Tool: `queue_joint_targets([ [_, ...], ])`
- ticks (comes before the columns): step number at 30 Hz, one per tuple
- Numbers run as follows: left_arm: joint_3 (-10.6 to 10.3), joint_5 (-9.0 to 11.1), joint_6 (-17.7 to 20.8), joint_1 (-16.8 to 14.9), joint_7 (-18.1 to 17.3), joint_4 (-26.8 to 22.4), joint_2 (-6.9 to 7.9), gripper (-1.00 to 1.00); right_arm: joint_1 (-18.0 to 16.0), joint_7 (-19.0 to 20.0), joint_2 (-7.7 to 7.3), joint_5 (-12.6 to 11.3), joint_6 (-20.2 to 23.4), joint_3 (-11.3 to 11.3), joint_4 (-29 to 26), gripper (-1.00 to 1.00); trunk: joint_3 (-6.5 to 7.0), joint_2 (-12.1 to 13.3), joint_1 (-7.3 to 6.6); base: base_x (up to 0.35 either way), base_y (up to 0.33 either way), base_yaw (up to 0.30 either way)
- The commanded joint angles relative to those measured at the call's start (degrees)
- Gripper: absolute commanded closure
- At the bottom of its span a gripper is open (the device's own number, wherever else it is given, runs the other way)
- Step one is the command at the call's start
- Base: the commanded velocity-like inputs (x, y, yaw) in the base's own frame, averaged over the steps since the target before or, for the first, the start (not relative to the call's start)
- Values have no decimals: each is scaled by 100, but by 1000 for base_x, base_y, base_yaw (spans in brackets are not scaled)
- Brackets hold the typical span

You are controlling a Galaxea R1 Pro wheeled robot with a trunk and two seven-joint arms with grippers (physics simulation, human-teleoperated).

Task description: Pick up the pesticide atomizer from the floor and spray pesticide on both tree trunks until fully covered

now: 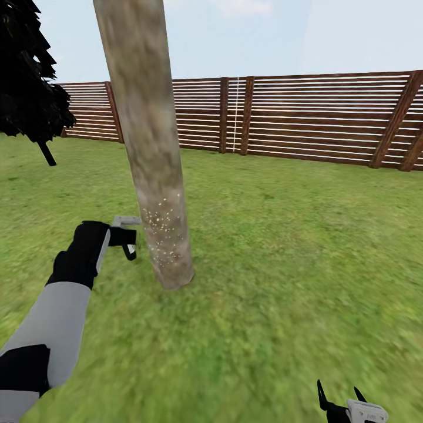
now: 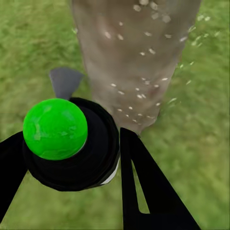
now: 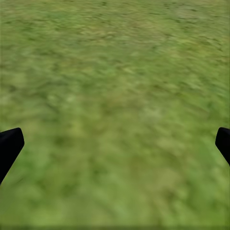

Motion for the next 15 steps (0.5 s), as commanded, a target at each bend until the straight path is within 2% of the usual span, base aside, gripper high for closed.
queue_joint_targets([
  [1,-1,30,5,16,-6,4,31,100,0,0,0,0,0,0,0,-100,0,0,0,0,0,0],
  [4,-40,46,-35,100,-30,66,60,100,0,0,0,0,0,0,0,-100,0,0,0,0,0,0],
  [7,-80,43,-132,417,-86,143,26,100,0,0,0,0,0,0,0,-100,0,0,0,0,0,0],
  [10,-258,23,-393,637,-473,465,23,100,0,0,0,0,0,0,0,-100,0,0,0,0,0,0],
  [12,-282,17,-674,742,-542,678,26,100,0,0,0,0,0,0,0,-100,0,0,0,0,0,0],
  [15,-290,12,-1247,823,-565,1298,38,100,0,0,0,0,0,0,0,-100,0,0,0,0,0,0],
])
